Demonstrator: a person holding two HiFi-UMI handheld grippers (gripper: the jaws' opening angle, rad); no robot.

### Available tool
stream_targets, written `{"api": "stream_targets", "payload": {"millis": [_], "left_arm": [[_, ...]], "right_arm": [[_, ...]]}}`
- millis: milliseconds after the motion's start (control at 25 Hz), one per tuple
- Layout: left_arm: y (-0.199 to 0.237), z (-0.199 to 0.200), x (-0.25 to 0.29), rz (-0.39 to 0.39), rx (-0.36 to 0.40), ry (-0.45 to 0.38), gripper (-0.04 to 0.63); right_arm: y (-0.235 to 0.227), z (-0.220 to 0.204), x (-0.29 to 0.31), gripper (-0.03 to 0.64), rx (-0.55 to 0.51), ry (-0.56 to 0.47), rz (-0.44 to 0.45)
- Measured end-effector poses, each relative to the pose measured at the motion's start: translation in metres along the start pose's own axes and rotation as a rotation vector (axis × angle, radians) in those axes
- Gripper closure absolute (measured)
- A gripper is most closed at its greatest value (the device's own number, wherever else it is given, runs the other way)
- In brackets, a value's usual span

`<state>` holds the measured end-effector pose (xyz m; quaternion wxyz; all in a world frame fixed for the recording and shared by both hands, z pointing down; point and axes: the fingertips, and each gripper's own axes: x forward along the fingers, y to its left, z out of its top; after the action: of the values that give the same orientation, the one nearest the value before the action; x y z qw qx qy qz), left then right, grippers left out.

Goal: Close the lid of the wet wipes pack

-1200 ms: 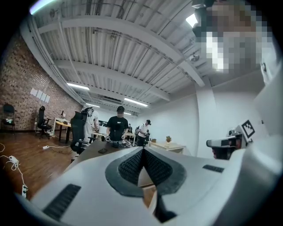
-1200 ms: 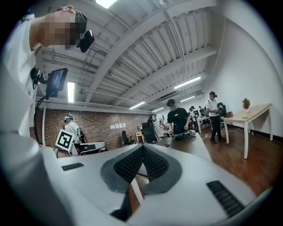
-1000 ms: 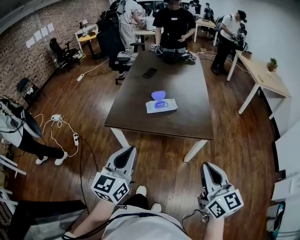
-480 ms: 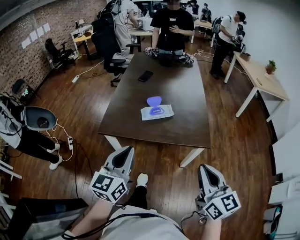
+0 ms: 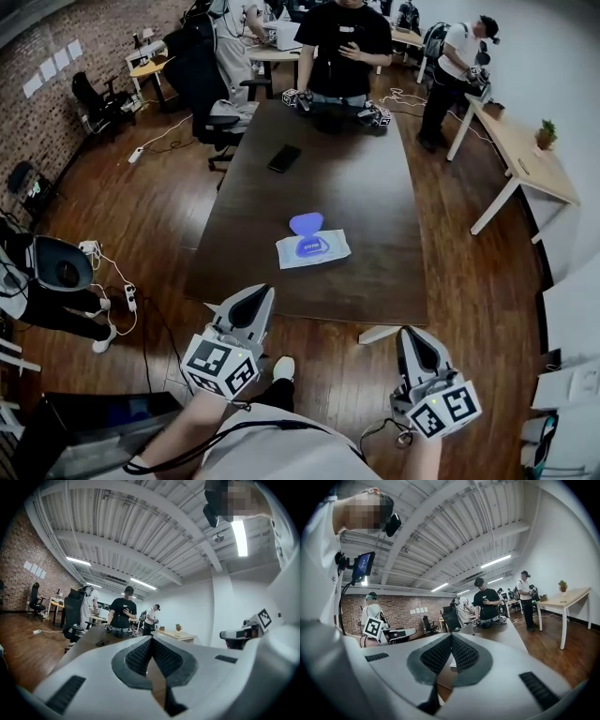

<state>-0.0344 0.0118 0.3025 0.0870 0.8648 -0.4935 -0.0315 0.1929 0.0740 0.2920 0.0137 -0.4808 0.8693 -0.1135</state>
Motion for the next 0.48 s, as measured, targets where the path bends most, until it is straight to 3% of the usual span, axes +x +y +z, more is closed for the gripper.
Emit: {"api": "stream_targets", "payload": {"millis": [480], "left_arm": [[0.111, 0.016, 0.126, -0.047, 0.004, 0.042, 0.595]], "right_arm": [[-0.030, 0.036, 0.183, 0.611, -0.046, 0.005, 0.102]]}}
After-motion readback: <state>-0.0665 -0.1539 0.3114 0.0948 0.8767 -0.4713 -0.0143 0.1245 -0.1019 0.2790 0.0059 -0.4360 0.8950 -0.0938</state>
